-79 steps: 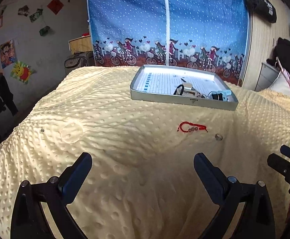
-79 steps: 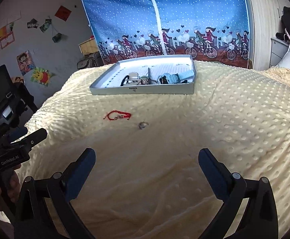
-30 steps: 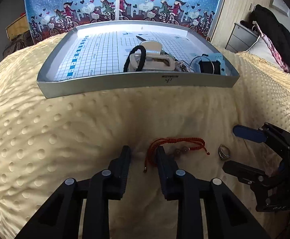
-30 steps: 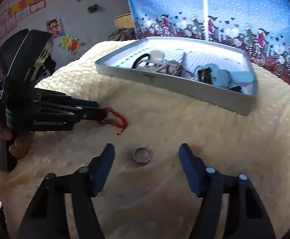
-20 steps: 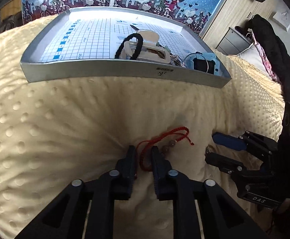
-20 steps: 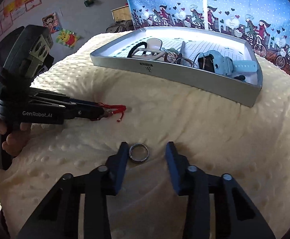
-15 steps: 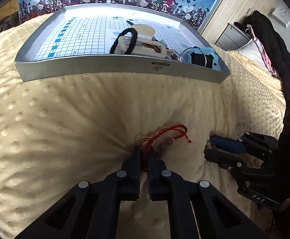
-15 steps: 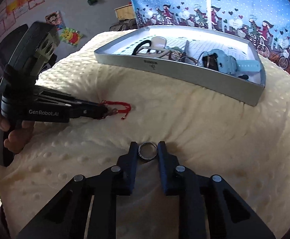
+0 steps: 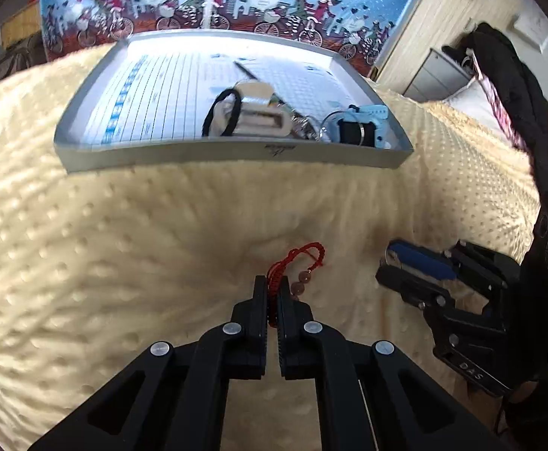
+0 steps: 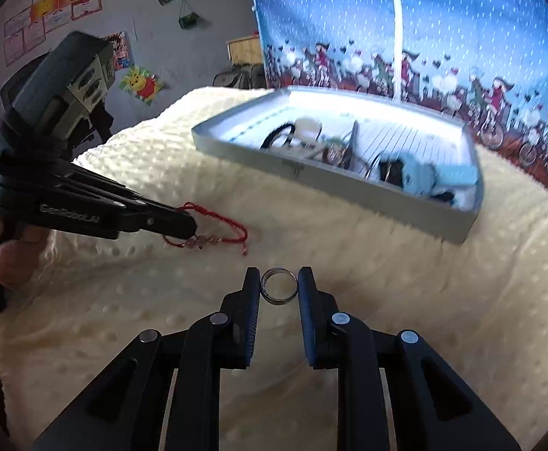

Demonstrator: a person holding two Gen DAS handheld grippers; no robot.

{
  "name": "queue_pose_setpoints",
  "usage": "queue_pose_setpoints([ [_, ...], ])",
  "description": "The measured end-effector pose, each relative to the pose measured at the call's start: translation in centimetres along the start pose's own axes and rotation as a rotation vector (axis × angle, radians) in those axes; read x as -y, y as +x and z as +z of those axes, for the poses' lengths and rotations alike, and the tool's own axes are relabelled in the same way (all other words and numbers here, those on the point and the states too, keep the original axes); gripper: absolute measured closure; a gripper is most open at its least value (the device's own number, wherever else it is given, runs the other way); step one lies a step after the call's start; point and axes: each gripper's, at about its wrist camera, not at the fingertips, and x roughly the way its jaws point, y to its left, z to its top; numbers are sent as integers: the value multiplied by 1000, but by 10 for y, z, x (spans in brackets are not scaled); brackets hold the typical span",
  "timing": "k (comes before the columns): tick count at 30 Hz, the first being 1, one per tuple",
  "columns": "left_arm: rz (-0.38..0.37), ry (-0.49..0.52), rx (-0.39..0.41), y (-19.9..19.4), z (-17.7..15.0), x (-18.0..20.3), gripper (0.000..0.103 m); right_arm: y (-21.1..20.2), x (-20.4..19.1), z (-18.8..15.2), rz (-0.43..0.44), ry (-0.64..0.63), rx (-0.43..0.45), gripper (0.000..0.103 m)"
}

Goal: Organize jewelry
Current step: 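Carry the bracelet and ring into the silver tray and open both tools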

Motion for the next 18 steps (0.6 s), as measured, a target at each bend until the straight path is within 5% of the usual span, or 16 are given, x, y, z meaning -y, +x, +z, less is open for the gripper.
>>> queue_pose_setpoints([
  [9,51,22,130,-29,53,18,99,-21,44,21,-78,112,122,85],
  [18,27,-32,241,4,93,33,99,0,90,42,-135,185,239,85],
])
